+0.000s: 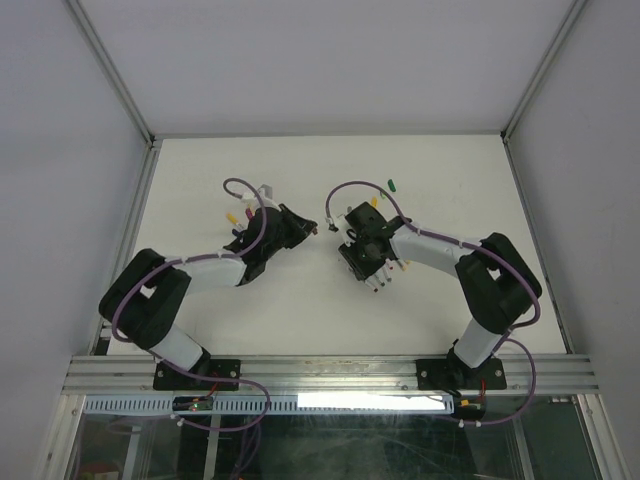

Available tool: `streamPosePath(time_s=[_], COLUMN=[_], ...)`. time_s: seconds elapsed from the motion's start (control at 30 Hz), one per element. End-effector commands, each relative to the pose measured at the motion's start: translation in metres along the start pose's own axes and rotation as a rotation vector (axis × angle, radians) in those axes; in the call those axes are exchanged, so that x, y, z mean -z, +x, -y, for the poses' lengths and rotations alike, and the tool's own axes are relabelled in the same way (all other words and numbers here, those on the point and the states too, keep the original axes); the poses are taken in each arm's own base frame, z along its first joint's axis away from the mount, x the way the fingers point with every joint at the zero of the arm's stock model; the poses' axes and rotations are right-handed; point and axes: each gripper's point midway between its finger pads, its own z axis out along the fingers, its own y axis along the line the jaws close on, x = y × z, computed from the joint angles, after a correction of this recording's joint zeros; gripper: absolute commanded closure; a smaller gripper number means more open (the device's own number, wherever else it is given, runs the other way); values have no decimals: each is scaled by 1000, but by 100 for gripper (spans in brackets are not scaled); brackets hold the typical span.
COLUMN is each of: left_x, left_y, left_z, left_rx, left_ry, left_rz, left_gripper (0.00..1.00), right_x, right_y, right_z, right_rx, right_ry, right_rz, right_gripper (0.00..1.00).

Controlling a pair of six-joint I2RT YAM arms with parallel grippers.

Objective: Open the pen caps
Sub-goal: Place the pen at the center of the board, then place the pen cap at the center of the board.

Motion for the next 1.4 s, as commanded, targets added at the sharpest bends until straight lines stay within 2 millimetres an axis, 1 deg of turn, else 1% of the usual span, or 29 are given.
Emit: streamPosePath(time_s=[0.0,0.1,0.23,0.43,0.5,0.6,0.87,1.03,1.2,1.37], left_x=[-26,-43,-64,-90,-96,-102,-103,-100,-86,-58], left_y=[5,10,16,28,32,35,35,31,14,-9], left_z=[-9,-11,-11,-15,-17,-21,-23,-18,4,34], left_rx=[-36,-58,-88,-111,-115,-120,-132,-132,-164,-230], left_ry=[-116,-148,-163,-186,-196,-210,-219,-216,-168,-85], left_rz=[-14,-38,-66,-116,-129,-140,-142,-135,-102,-53], left_gripper=[100,100,100,100,97,89,69,63,62,61], right_x=[26,34,46,79,88,96,102,106,112,122], right_y=[-33,-37,-39,-45,-47,-49,-49,-50,-51,-52], right_z=[-4,-8,-6,-5,-2,1,3,2,-2,-10], right_rx=[32,45,76,100,98,91,80,84,97,123], right_ry=[-15,-51,-102,-216,-221,-230,-251,-257,-283,-332], right_rz=[126,140,160,264,296,328,347,362,387,415], right_gripper=[67,67,64,61,61,60,60,60,60,60])
